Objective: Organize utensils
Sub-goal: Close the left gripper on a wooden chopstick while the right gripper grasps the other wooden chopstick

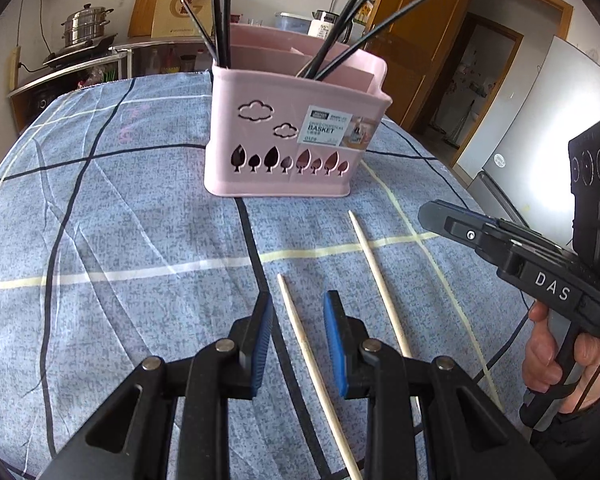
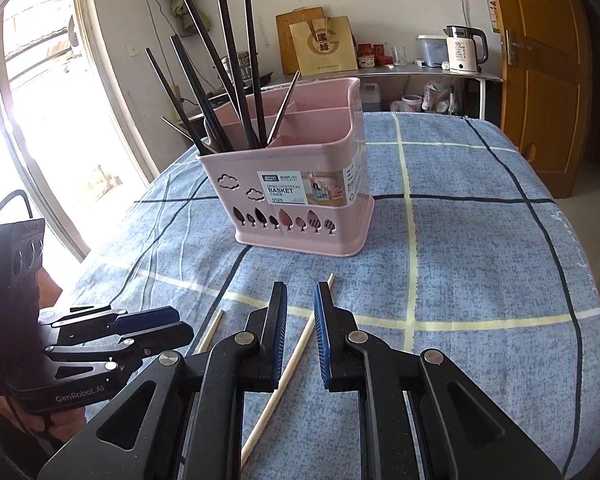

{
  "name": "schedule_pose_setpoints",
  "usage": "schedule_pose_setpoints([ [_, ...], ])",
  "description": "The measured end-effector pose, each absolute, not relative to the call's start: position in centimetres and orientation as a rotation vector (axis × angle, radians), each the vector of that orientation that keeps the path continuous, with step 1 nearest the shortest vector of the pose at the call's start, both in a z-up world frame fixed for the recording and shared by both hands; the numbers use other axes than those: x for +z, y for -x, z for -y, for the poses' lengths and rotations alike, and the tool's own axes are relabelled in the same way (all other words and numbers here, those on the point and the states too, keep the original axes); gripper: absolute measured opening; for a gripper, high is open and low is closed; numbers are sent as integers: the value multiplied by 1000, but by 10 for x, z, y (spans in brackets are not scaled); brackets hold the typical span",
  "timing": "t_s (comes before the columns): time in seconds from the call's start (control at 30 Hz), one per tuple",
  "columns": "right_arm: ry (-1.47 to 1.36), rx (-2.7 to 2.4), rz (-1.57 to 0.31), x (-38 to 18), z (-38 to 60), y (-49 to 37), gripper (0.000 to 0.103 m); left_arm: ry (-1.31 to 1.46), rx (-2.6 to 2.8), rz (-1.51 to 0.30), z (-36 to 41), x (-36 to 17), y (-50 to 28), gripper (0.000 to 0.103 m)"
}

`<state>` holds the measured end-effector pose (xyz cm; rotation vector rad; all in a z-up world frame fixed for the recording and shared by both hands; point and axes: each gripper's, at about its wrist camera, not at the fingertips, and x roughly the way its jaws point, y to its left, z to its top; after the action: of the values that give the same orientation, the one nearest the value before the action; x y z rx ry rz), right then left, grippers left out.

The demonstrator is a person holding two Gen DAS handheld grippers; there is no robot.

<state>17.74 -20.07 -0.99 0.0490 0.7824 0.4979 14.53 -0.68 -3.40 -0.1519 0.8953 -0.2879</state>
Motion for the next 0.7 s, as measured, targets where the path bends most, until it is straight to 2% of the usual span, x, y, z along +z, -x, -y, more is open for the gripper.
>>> schedule_pose_setpoints([
  [0.23,-25,486,-851,-32,191,-192,14,108,-264,-938,19,-52,-151,27],
  [0.3,-16,477,-870,-38,189,-196,14,81,-248,-931,21,-52,-152,17],
  [0.4,-5,464,-896,-44,185,-203,14,56,-227,-920,22,-51,-155,10],
  [0.7,41,443,-942,-53,173,-217,14,56,-152,-914,2,-50,-173,6],
])
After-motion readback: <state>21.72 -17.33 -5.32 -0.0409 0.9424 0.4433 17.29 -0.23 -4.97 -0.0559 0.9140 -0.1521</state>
